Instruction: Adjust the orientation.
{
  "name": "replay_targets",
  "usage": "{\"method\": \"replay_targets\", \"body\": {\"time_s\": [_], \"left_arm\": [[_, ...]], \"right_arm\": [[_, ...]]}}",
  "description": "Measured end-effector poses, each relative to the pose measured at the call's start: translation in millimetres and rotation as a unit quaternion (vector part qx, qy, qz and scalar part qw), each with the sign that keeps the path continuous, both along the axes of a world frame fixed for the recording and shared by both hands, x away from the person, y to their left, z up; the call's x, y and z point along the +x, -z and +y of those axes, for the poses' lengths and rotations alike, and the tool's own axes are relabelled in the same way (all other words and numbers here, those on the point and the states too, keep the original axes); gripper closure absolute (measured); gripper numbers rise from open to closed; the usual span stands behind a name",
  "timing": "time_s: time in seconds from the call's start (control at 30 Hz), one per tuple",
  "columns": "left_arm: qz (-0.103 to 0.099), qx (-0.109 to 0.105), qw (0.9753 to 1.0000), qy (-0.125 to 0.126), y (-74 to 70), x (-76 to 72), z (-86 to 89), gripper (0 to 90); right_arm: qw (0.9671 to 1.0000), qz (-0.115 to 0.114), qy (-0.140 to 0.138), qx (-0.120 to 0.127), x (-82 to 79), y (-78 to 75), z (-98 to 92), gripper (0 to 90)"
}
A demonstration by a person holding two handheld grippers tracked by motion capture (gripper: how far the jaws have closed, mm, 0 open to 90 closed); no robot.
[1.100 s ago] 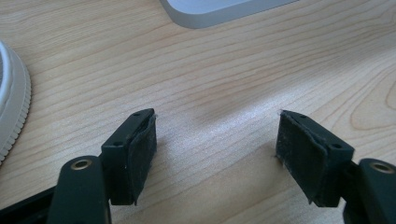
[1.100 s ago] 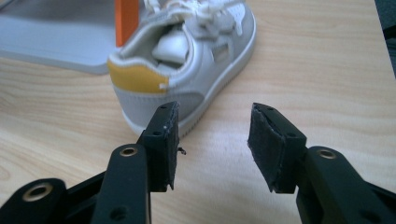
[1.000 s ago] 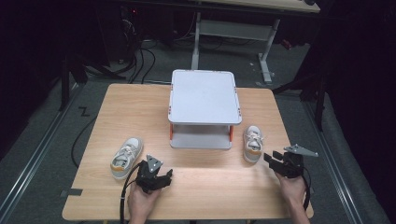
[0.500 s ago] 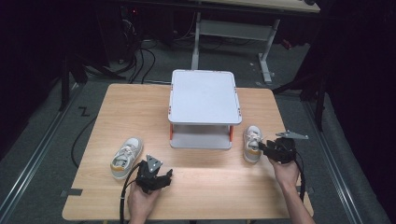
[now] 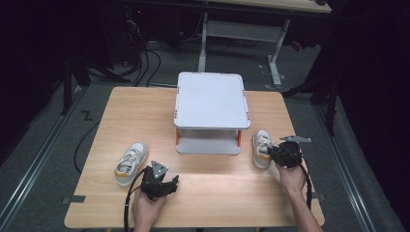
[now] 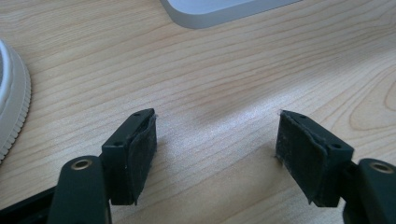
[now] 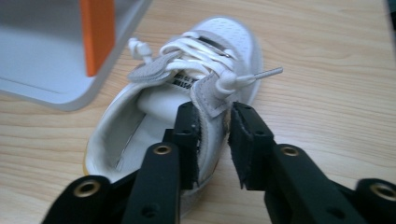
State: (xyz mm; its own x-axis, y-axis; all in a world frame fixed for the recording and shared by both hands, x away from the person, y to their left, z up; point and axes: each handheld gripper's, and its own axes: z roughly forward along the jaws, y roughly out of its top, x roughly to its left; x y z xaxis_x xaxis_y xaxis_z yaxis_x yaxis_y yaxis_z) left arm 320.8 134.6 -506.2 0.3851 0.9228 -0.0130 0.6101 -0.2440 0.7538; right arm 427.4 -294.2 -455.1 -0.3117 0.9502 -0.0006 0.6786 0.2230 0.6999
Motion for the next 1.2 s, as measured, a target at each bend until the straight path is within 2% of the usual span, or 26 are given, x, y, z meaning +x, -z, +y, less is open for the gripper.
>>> {"method": "replay_targets", "body": {"time_s": [0.07, 0.27, 0.43, 0.47, 0.6, 0.77, 0.87, 0.9, 0.97, 1.07, 1.2], "left_arm": [[0.000, 0.000, 1.0000, 0.000, 0.1, 0.0, 0.0, 29.3], [0.000, -0.001, 1.0000, 0.000, 0.1, -0.1, -0.1, 29.3], [0.000, 0.000, 1.0000, -0.001, 0.1, -0.2, -0.2, 29.3], [0.000, 0.000, 1.0000, -0.001, 0.1, -0.3, -0.2, 29.3], [0.000, 0.000, 1.0000, -0.001, 0.1, -0.4, -0.3, 29.3], [-0.001, 0.000, 1.0000, -0.002, 0.1, -0.4, -0.5, 29.3], [0.000, -0.001, 1.0000, -0.002, 0.1, -0.5, -0.3, 29.3], [-0.001, 0.000, 1.0000, -0.002, 0.1, -0.5, -0.4, 29.3], [-0.001, 0.000, 1.0000, -0.002, 0.1, -0.5, -0.5, 29.3], [-0.001, 0.000, 1.0000, -0.003, 0.2, -0.6, -0.5, 29.3], [-0.001, 0.001, 1.0000, -0.003, 0.1, -0.8, -0.6, 29.3]], "right_arm": [[0.9997, -0.015, 0.011, -0.018, -4.7, -0.6, -1.5, 80.4], [0.9991, -0.027, 0.027, -0.020, -8.8, -0.2, -7.4, 83.7], [0.9987, -0.036, 0.026, -0.025, -16.0, -1.7, -6.5, 84.4], [0.9983, -0.044, 0.021, -0.032, -21.5, -4.4, -5.9, 84.5], [0.9981, -0.051, 0.009, -0.033, -37.7, -11.7, -3.7, 84.6], [0.9982, -0.055, -0.014, -0.022, -57.9, -16.6, 3.5, 84.5], [0.9977, -0.053, -0.038, -0.015, -72.7, -16.2, 15.8, 84.5], [0.9970, -0.051, -0.056, -0.012, -80.8, -14.5, 26.2, 84.5], [0.9966, -0.051, -0.064, -0.010, -84.1, -13.6, 31.6, 84.5], [0.9950, -0.047, -0.087, -0.009, -93.4, -8.7, 55.0, 84.4], [0.9941, -0.039, -0.101, -0.005, -95.3, -2.4, 69.7, 84.4]]}}
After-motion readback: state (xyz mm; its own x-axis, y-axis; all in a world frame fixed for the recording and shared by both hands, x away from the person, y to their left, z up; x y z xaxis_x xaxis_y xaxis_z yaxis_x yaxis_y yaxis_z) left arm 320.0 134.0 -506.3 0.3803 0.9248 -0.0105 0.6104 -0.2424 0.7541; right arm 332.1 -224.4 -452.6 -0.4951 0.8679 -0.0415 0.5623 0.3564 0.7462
